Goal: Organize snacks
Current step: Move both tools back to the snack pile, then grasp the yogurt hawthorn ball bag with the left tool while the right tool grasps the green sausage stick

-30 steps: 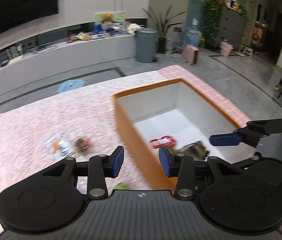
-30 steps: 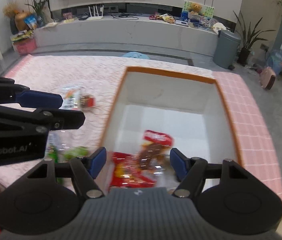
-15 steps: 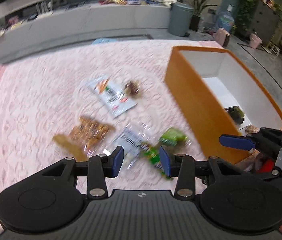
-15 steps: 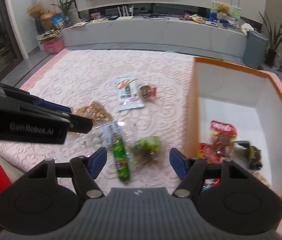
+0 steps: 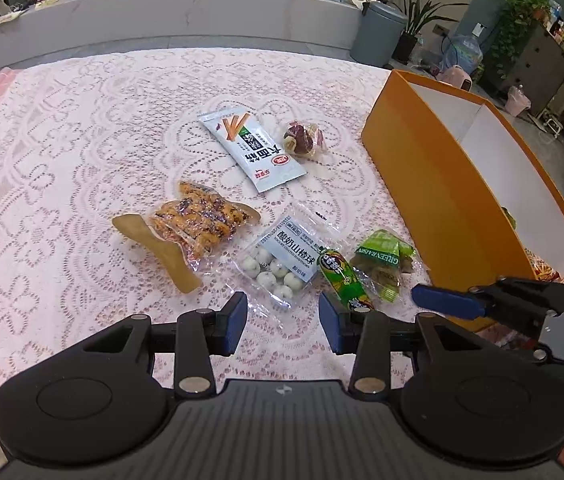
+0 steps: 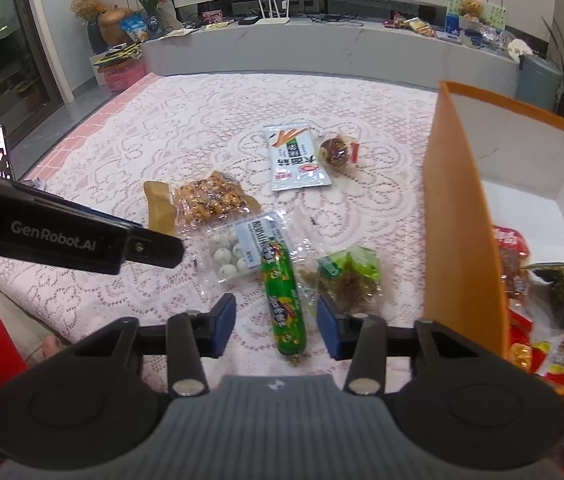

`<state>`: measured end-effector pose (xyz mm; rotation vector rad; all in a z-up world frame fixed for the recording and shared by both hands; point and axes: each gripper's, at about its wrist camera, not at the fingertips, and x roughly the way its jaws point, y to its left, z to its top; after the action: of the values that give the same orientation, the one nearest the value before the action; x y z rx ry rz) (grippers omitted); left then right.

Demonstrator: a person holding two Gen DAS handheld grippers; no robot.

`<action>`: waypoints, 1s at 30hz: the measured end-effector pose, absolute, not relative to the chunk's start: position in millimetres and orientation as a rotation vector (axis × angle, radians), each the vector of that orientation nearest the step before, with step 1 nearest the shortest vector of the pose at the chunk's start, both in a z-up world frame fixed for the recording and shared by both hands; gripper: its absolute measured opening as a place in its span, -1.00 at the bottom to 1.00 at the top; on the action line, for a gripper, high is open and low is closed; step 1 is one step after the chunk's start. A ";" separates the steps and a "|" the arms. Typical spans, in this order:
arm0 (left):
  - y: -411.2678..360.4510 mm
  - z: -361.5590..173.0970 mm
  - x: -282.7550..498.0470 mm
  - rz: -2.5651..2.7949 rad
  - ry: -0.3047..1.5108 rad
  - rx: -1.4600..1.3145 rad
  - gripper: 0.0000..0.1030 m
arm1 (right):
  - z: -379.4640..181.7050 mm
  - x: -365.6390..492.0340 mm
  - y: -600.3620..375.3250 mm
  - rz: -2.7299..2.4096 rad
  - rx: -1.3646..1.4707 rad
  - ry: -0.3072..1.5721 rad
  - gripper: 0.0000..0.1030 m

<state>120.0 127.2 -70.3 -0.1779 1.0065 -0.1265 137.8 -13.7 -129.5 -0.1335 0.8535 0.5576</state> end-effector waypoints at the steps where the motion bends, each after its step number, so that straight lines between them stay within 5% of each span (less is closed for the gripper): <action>1: 127.5 -72.1 121.8 -0.126 1.009 -0.178 -0.07 | -131.6 139.6 -11.8 0.564 -0.132 0.859 -0.30; 5: 125.2 -78.8 129.4 -0.147 1.022 -0.159 -0.07 | -140.7 147.1 -3.4 0.588 -0.125 0.884 -0.50; 14: 122.0 -92.4 147.7 -0.217 1.043 -0.100 -0.07 | -155.7 172.8 7.0 0.563 -0.144 0.923 -0.44; 30: 112.4 -98.3 169.0 -0.396 0.990 0.109 0.50 | -169.1 192.5 -1.7 0.543 -0.058 0.981 -0.58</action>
<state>169.0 112.4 -98.3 0.1090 0.9902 -0.3958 192.5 -1.7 -169.1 -0.0577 0.9809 0.5431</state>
